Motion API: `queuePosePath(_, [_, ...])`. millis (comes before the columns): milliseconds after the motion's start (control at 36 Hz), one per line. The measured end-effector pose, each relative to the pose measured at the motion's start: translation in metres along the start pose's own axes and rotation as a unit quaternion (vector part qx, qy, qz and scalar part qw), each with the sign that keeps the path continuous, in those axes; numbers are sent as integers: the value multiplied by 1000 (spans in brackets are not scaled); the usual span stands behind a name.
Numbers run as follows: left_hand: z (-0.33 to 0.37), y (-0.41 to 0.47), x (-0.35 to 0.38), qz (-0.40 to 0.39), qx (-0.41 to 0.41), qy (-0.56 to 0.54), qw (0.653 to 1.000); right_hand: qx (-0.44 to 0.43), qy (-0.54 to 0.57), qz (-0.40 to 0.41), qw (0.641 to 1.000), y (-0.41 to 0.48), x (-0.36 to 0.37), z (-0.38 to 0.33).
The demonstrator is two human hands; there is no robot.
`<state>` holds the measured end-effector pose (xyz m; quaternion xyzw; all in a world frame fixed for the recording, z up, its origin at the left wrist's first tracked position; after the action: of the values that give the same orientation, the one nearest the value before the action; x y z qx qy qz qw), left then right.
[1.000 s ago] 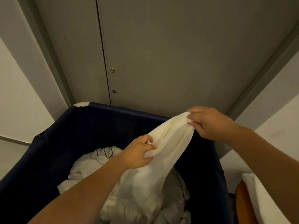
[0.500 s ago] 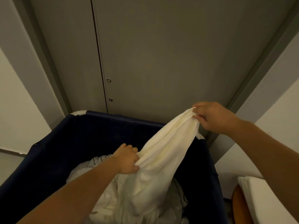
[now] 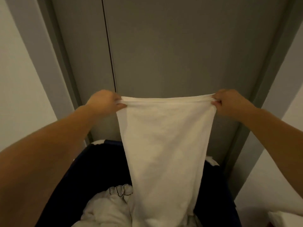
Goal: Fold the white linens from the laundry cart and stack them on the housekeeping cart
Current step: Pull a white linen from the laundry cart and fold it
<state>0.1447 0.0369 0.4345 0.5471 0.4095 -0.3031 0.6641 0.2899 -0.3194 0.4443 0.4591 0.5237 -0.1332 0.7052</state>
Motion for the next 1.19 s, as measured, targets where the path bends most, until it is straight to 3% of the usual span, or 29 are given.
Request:
queuePosePath(83, [16,6,-40,55,10,-11,998,37,25,104,994,19,-33,14])
queuePosePath(167, [27,5,-62,21,41,91,995,35,-9,40,999,25,-41,15])
queuePosePath(222, [29,7,-83,38,23,92,995,23,-23,22,999,25,-45,10])
queuePosePath(389, [33,6,-109,112,-89,-60,988,38,-31,69,996,28,-64,-2])
queuePosePath(528, [30,-1,-112,145,-119,-124,974,77,35,107,991,24,-77,-6])
queuePosePath(750, [24,-4,-110,203,-113,-292,928,146,163,175,960,1,-107,-8])
queuePosePath(889, [32,2,-115,221,-84,-314,919,153,140,182,961,-22,-129,-11])
queuePosePath(1194, [116,-10,-165,265,-19,-378,887,160,106,308,932,-107,-220,15])
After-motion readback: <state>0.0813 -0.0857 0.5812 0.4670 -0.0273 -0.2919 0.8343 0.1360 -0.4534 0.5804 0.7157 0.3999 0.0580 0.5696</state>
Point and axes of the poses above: each hand's wrist, its own y-axis towards the middle knuckle, its own x-axis out of the palm, z = x × y, the point moved 4 cm from there along y, towards the middle knuckle, and after that the axes turned 6 degrees about z, right-handed, at the moved point
